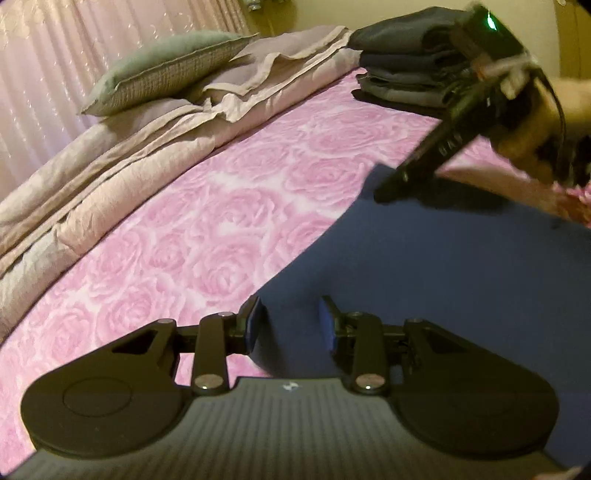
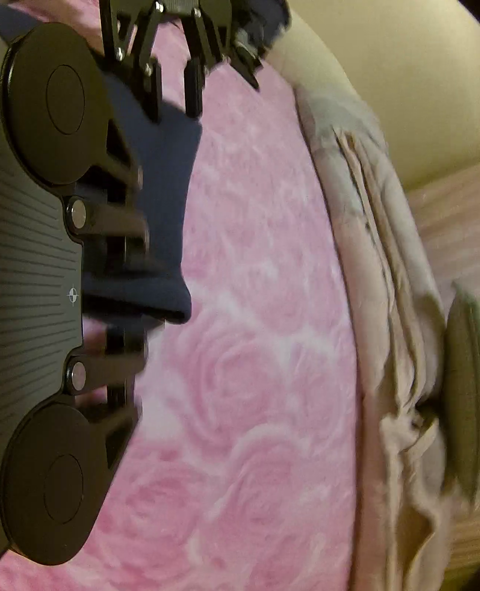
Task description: Fold clothes
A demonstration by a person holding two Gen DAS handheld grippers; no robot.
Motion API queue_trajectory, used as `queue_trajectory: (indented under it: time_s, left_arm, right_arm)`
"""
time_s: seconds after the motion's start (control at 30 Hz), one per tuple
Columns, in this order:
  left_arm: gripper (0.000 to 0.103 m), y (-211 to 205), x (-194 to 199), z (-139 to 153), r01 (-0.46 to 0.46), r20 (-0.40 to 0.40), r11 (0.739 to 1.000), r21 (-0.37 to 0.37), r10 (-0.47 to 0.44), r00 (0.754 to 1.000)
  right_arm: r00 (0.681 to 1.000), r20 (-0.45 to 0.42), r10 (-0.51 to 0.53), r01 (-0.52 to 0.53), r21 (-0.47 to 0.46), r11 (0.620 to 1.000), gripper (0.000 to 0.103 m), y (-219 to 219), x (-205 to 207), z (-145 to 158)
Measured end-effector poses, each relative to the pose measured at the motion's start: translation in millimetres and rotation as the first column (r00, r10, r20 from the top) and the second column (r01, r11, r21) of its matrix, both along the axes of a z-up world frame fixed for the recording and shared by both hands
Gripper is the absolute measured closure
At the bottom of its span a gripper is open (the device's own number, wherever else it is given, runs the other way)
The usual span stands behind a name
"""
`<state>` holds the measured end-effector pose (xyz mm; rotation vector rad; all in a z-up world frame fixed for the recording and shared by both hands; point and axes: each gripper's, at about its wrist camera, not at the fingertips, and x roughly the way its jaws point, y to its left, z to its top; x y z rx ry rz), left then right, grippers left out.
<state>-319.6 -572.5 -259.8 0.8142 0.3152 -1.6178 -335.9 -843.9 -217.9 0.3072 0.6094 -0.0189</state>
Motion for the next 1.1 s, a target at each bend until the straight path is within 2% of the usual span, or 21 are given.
queue_trajectory:
  time_s: [0.17, 0.23, 0.4, 0.43, 0.53, 0.67, 0.83, 0.97, 1.0, 1.03, 1.1]
  left_arm:
    - [0.073, 13.6, 26.9, 23.0, -0.078, -0.127, 0.996, -0.039, 0.073, 0.989]
    - [0.077, 14.7, 32.9, 28.7, -0.100, -0.161, 0.994, -0.042, 0.092, 0.983]
    - [0.077, -1.6, 13.9, 11.0, -0.028, -0.096, 0.999, 0.042, 0.032, 0.995]
    - [0.077, -5.2, 8.3, 3.8, -0.021, -0.063, 0.998, 0.051, 0.024, 0.998]
    - [0.077, -10.0, 3.3, -5.7, -0.022, -0.029, 0.999, 0.042, 0.023, 0.999]
    - [0.076, -4.8, 8.6, -5.9, -0.030, -0.053, 0.999, 0.036, 0.032, 0.998]
    - [0.075, 18.1, 22.5, 14.1, -0.083, -0.101, 0.996, 0.011, 0.084, 0.991]
    - [0.076, 61.7, 23.6, 35.1, -0.053, 0.000, 0.997, -0.053, 0.053, 0.999]
    - [0.074, 72.3, 23.8, 37.9, -0.041, 0.029, 0.997, -0.065, 0.043, 0.999]
    - [0.072, 82.5, 23.2, 39.0, -0.022, 0.066, 0.997, -0.075, 0.027, 0.997]
    - [0.067, 102.8, 20.3, 38.4, 0.030, 0.155, 0.995, -0.090, -0.016, 0.988]
  right_arm:
    - [0.998, 0.030, 0.055, -0.053, -0.044, 0.998, 0.042, 45.9, -23.1, 1.2]
    - [0.996, 0.041, 0.077, -0.074, -0.062, 0.995, 0.042, 64.3, -32.3, 1.7]
    - [0.989, 0.067, 0.133, -0.125, -0.109, 0.986, 0.042, 110.2, -55.3, 2.9]
    - [0.987, 0.059, 0.148, -0.141, -0.120, 0.983, 0.042, 120.2, -58.6, 0.0]
    - [0.975, -0.050, 0.218, -0.223, -0.163, 0.961, 0.042, 155.9, -58.9, -29.6]
    - [0.973, -0.106, 0.206, -0.225, -0.229, 0.947, 0.042, 175.2, -79.7, -45.7]
    - [0.970, -0.174, 0.172, -0.216, -0.278, 0.936, 0.042, 186.8, -110.2, -36.1]
    - [0.985, -0.129, 0.112, -0.149, -0.326, 0.933, 0.042, 210.8, -134.4, -11.1]
    - [0.988, -0.116, 0.105, -0.138, -0.338, 0.931, 0.038, 223.3, -133.4, -7.8]
    - [0.989, -0.107, 0.099, -0.130, -0.348, 0.929, 0.023, 236.3, -131.8, -6.0]
    - [0.989, -0.108, 0.096, -0.129, -0.361, 0.924, 0.018, 264.2, -123.8, -10.5]
